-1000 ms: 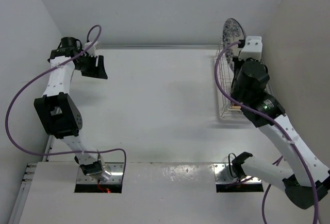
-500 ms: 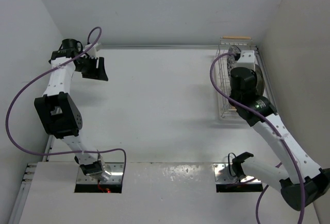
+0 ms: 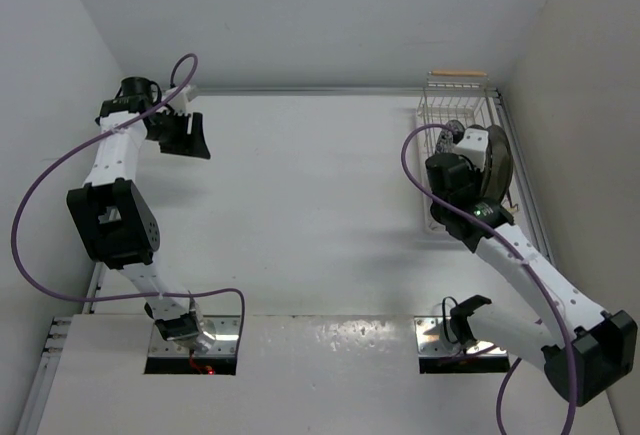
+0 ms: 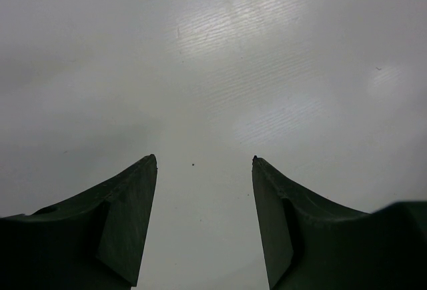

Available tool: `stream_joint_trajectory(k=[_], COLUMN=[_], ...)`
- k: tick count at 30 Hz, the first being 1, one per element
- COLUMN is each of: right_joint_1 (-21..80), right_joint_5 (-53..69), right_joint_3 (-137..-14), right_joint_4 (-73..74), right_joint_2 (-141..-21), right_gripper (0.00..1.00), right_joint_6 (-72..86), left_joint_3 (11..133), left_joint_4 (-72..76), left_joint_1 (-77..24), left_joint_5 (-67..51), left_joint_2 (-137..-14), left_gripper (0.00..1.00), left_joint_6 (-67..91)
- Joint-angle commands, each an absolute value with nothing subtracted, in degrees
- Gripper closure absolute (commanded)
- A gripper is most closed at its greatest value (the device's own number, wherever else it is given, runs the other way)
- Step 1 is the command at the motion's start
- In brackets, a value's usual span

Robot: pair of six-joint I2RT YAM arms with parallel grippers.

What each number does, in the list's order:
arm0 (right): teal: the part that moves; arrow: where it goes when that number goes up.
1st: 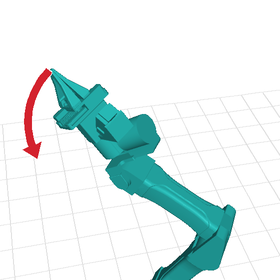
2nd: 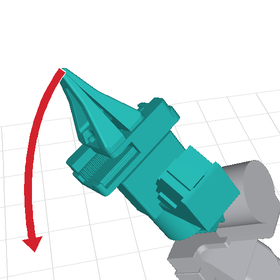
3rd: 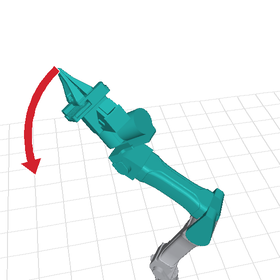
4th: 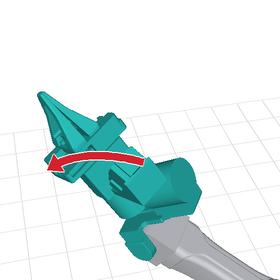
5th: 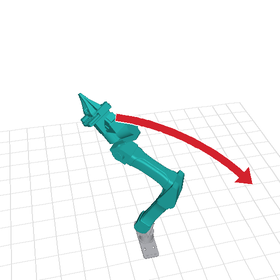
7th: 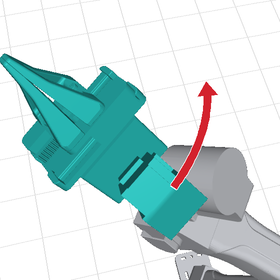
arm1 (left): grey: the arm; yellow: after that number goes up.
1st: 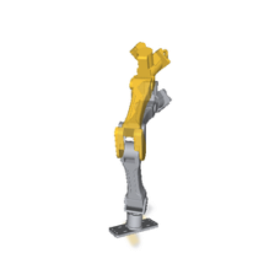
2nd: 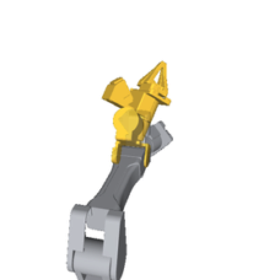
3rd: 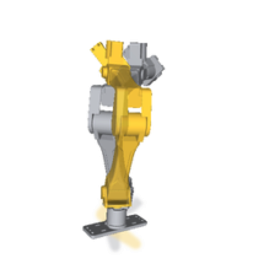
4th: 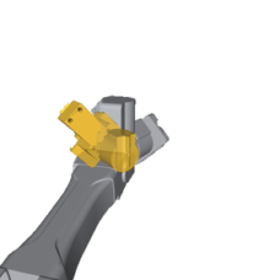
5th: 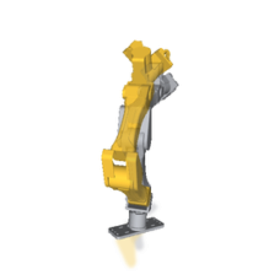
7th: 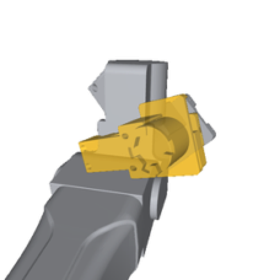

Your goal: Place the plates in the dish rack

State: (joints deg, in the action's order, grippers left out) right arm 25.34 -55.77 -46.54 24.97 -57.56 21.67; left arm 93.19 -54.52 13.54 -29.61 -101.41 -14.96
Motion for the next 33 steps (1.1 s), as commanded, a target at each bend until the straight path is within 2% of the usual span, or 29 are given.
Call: stream_joint_trajectory(k=[1,17,18,19,21,22,25,27,33], right_joint_1=[25.2,25.1,25.2,25.2,25.2,25.2,25.2,25.2,25.4], right_joint_5=[-63.2,-60.6,-60.4,-60.1,-59.2,-58.4,-56.6,-53.6,-44.6], right_joint_3=[-46.6,-43.8,-43.9,-44.1,-44.4,-44.6,-45.3,-46.8,-55.2], right_joint_4=[19.2,16.0,16.3,16.4,17.3,17.2,16.0,13.9,16.9], right_joint_2=[-56.9,-59.9,-60.0,-60.2,-60.0,-59.9,-58.8,-57.0,-52.5], right_gripper=[1.00,1.00,0.96,0.82,0.68,0.56,0.47,0.33,0.16], right_joint_6=[25.4,22.3,22.3,22.8,23.0,22.8,20.0,15.3,6.3], left_joint_3=[92.7,92.7,92.7,92.7,92.7,92.7,92.7,92.7,93.3], left_joint_4=[-54.0,-54.0,-54.0,-54.0,-54.0,-54.0,-54.0,-54.0,-54.0], left_joint_1=[13.9,13.9,13.9,13.9,13.9,13.9,13.9,13.9,13.9], left_joint_5=[-30.6,-29.5,-29.5,-29.5,-29.5,-29.5,-29.5,-29.5,-28.5], left_joint_2=[-101.3,-101.9,-101.9,-101.9,-101.9,-101.9,-101.9,-101.3,-100.1], left_gripper=[0.37,0.37,0.37,0.37,0.37,0.37,0.37,0.37,0.37], left_joint_6=[-15.2,-15.2,-15.2,-15.2,-15.2,-15.7,-15.7,-15.7,-15.7])
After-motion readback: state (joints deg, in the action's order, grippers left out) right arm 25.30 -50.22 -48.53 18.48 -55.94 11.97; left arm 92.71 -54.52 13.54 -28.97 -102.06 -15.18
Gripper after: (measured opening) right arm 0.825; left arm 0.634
